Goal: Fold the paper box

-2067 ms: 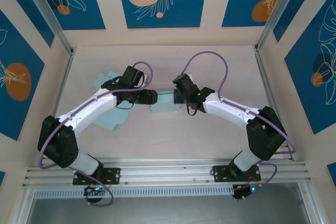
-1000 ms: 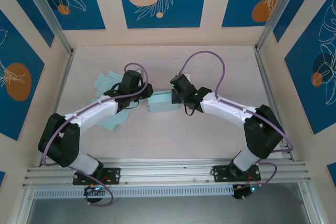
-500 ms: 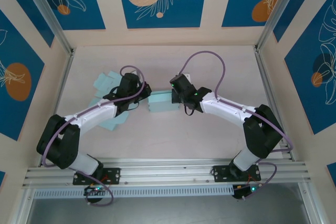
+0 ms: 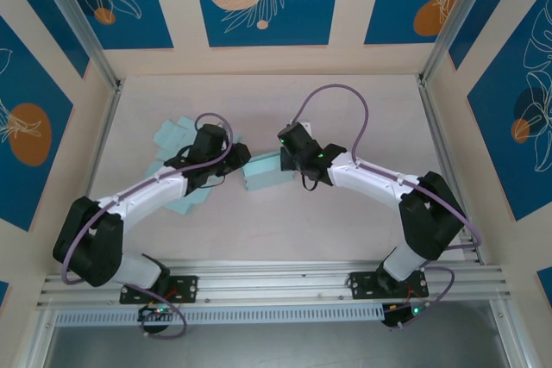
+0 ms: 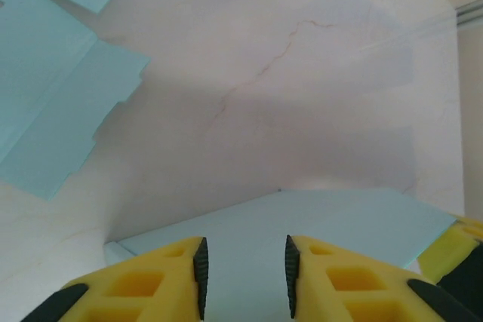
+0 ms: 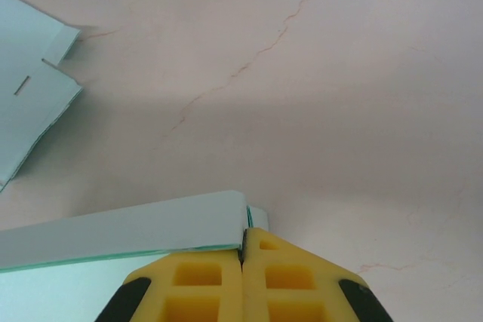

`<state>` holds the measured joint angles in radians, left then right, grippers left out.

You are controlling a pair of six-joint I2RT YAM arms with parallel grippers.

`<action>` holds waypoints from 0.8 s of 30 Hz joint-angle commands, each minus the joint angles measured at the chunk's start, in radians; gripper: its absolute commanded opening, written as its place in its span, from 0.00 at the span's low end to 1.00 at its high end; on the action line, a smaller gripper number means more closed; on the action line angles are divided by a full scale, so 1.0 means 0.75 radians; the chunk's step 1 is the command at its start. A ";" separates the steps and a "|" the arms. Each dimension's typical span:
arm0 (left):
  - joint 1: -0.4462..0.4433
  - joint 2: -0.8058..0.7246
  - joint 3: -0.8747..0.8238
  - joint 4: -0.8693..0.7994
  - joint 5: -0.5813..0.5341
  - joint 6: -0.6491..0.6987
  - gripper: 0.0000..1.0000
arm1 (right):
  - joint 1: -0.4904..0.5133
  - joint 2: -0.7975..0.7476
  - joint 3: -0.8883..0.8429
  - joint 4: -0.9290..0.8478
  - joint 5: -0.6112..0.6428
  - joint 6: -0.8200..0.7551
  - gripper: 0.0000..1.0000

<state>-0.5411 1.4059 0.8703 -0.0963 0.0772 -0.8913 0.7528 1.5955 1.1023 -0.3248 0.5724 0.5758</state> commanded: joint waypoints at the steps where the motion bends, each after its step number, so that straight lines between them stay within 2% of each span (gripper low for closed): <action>1: -0.014 -0.054 -0.015 -0.250 0.042 0.093 0.36 | 0.015 0.096 -0.088 -0.229 -0.113 0.032 0.00; 6: -0.013 -0.118 -0.009 -0.358 0.038 0.130 0.46 | 0.020 0.096 -0.086 -0.229 -0.114 0.034 0.00; 9: -0.013 -0.175 -0.005 -0.430 -0.035 0.167 0.65 | 0.026 0.098 -0.085 -0.231 -0.110 0.034 0.00; 11: -0.013 -0.216 0.001 -0.469 -0.091 0.191 0.72 | 0.026 0.098 -0.083 -0.232 -0.110 0.035 0.00; 13: -0.013 -0.248 0.012 -0.497 -0.119 0.211 0.73 | 0.029 0.098 -0.083 -0.236 -0.111 0.037 0.00; 18: -0.013 -0.298 0.028 -0.572 -0.097 0.242 0.56 | 0.031 0.098 -0.076 -0.239 -0.106 0.035 0.00; 24: -0.013 -0.288 0.025 -0.505 -0.032 0.335 0.62 | 0.033 0.104 -0.070 -0.238 -0.112 0.034 0.00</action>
<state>-0.5457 1.1908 0.8715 -0.4801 0.0246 -0.7021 0.7666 1.5993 1.1038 -0.3206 0.5537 0.5804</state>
